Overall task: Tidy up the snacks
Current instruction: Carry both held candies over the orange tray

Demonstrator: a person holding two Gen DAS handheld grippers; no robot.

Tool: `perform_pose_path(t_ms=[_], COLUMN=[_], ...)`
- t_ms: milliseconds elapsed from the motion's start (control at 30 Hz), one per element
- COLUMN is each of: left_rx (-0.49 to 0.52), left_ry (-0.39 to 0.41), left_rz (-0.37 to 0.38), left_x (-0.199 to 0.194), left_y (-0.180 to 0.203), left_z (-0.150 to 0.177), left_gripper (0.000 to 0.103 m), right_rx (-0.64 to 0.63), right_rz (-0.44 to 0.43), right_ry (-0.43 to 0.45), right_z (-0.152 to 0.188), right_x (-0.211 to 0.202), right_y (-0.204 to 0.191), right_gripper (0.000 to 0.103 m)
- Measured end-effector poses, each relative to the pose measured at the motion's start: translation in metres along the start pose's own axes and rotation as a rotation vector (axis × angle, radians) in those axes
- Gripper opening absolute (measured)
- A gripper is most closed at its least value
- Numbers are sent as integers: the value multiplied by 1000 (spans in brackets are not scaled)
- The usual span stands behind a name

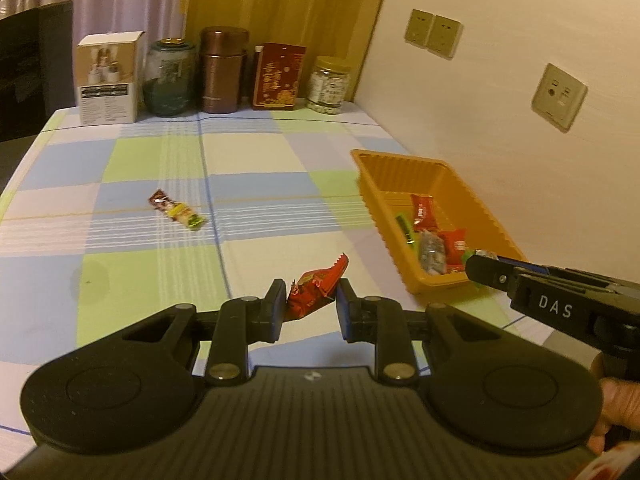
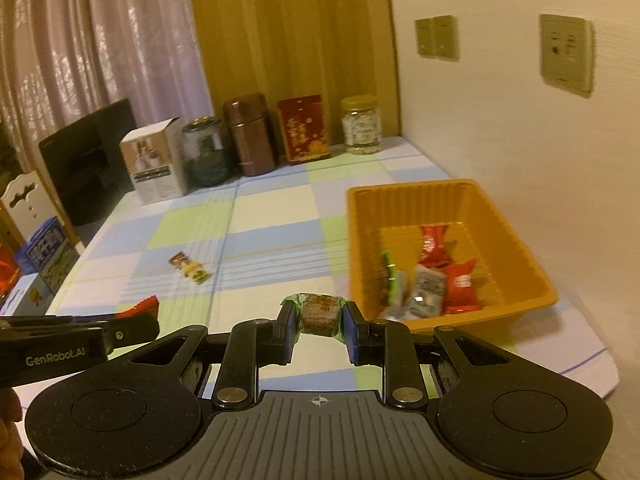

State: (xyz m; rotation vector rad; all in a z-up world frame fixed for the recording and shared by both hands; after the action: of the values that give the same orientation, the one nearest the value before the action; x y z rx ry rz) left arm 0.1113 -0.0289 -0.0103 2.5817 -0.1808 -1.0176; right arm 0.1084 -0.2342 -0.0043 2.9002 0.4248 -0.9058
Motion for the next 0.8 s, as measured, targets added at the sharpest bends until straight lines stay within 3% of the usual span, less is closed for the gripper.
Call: perform_pose_path(t_ms=[400,800], left_rx=[47,88], left_ry=[-35,-66], left_rz=[76,111], left_x=[19,42], left_y=[56,94], left_z=[2,2], left_gripper=[24,24], right_rx=[62,106], right_rz=[108,143], right_ry=[-14,-26], right_z=[7,12], right_x=[-19,-20], right_y=[60,94], right_gripper=[25,25])
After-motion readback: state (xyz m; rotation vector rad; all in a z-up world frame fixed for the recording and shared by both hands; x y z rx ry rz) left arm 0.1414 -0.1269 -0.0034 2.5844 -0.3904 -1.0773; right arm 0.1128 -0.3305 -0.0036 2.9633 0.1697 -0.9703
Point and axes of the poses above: each gripper's, at about its wrist camera, not at the fingertips, and x roughly the way its jaws point, y to its right, z to its underside, the point moved 1 cm from there along x, roughly the way its jaws point, and after that the axes turned 13 degrees about -x, right-handed, at the moved point
